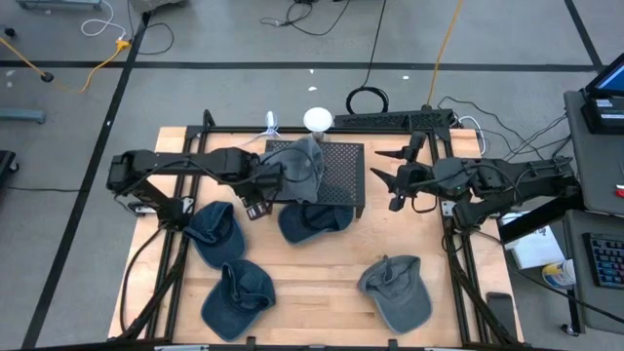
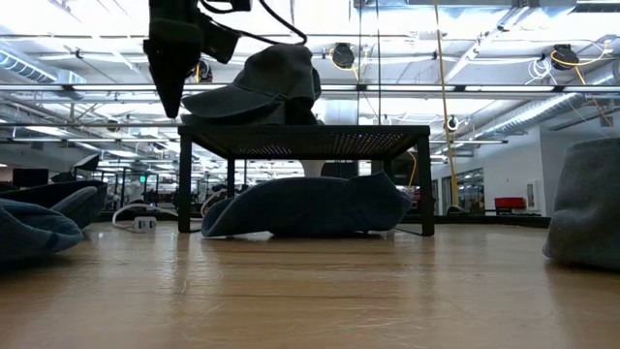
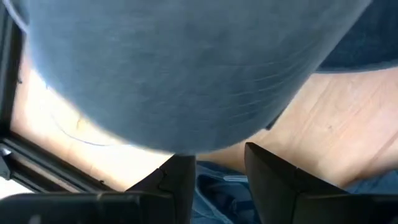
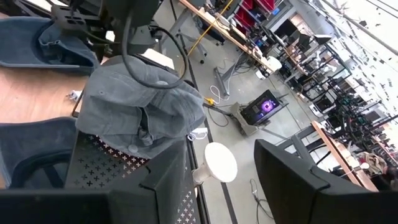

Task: Pick & Place hat
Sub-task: Stack the top gray cap on the gray cap on the shelf, then stack the gray cap on the gray caps on the shelf

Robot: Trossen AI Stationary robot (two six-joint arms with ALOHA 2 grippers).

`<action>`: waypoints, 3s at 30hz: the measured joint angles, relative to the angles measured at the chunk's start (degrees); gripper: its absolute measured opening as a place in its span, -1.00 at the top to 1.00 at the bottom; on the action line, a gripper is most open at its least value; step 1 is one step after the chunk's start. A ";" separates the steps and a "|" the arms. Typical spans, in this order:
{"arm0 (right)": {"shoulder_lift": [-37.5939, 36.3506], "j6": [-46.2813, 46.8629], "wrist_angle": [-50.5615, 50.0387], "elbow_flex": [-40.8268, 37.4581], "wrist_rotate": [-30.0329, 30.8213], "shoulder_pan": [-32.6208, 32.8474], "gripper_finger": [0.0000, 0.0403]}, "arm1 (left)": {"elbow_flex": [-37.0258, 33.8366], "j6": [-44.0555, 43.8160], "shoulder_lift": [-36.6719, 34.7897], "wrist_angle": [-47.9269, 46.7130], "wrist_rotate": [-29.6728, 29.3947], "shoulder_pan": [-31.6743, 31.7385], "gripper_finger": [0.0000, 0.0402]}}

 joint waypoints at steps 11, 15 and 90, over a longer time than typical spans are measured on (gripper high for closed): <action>0.00 -1.02 0.08 0.00 0.00 0.00 0.08 | 0.07 -3.42 -0.15 -0.19 -3.65 2.50 0.43; 0.00 -1.09 0.02 0.00 0.00 0.00 0.08 | 0.05 -5.06 -0.93 -0.45 -5.66 3.59 0.47; 4.26 98.57 -43.61 -0.05 -46.56 6.46 -0.24 | 0.09 3.03 -19.22 39.59 22.86 -5.24 -0.19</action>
